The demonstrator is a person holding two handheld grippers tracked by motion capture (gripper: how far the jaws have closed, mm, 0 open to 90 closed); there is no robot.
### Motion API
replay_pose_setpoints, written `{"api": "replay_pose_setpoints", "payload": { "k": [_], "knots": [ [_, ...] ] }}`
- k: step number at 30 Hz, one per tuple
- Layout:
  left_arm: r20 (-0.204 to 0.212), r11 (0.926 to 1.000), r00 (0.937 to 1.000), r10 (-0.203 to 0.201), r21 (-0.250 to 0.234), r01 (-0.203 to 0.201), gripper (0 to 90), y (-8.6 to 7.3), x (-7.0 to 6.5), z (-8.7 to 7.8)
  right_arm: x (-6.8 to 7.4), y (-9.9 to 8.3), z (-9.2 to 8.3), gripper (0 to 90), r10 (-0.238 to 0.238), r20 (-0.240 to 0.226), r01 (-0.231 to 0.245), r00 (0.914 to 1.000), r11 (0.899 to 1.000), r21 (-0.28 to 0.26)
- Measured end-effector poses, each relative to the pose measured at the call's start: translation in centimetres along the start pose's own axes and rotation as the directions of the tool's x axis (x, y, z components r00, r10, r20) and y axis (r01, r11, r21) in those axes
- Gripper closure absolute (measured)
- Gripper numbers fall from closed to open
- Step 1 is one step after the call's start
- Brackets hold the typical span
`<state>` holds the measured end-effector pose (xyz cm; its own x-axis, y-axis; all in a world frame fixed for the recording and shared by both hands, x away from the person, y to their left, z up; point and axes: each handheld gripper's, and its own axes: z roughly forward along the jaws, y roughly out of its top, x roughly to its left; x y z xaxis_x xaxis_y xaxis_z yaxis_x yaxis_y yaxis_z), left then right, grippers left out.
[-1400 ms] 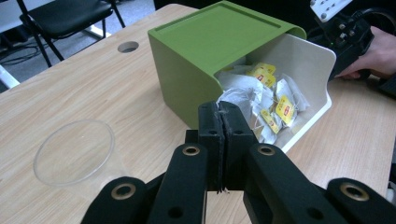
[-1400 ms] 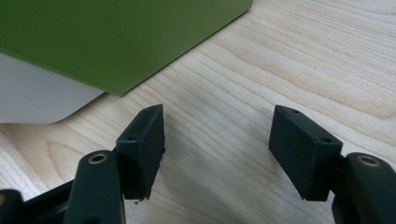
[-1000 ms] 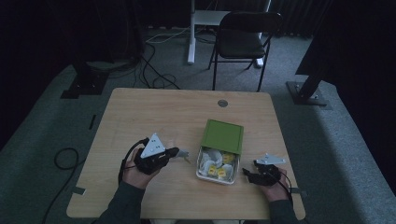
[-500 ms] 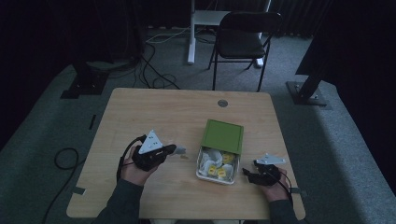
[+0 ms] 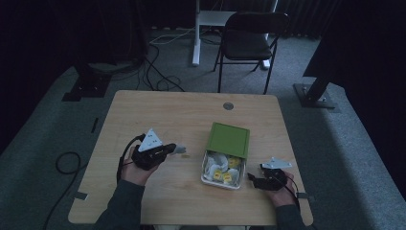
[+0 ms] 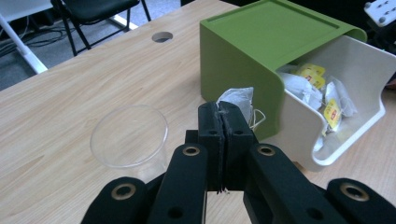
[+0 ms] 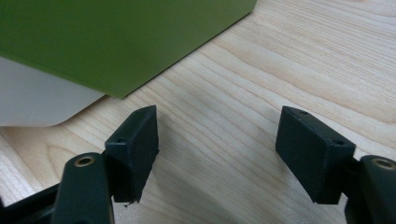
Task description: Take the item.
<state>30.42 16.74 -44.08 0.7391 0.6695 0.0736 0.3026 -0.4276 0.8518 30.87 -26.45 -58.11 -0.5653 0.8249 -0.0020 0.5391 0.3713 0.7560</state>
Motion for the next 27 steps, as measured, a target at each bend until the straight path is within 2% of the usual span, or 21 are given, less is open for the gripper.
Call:
{"api": "replay_pose_setpoints", "payload": {
  "k": [3, 5, 12, 27],
  "knots": [
    [-0.004, 1.0, 1.0, -0.001, 0.001, 0.001, 89.7, 0.0, 0.2, 0.1, 0.0, 0.0, 0.0, 28.0, 0.0, 0.0, 0.0, 1.0, 1.0, 0.001],
    [-0.009, 1.0, 0.9999, -0.007, 0.003, 0.007, 89.7, 0.0, 0.3, 0.2, 0.1, 0.0, 0.1, 23.0, -0.002, -0.005, 0.002, 1.0, 1.0, 0.001],
    [-0.02, 0.9998, 0.9996, -0.021, 0.004, 0.021, 89.7, 0.0, 0.7, 0.5, 0.2, 0.0, 0.3, 18.2, -0.006, -0.004, 0.006, 1.0, 1.0, 0.004],
    [-0.053, 0.9994, 0.998, -0.036, -0.005, 0.035, 89.7, 0.8, 1.8, 0.3, 0.2, 0.0, 0.3, 18.0, -0.005, -0.004, 0.005, 1.0, 1.0, 0.005]
  ]
}}
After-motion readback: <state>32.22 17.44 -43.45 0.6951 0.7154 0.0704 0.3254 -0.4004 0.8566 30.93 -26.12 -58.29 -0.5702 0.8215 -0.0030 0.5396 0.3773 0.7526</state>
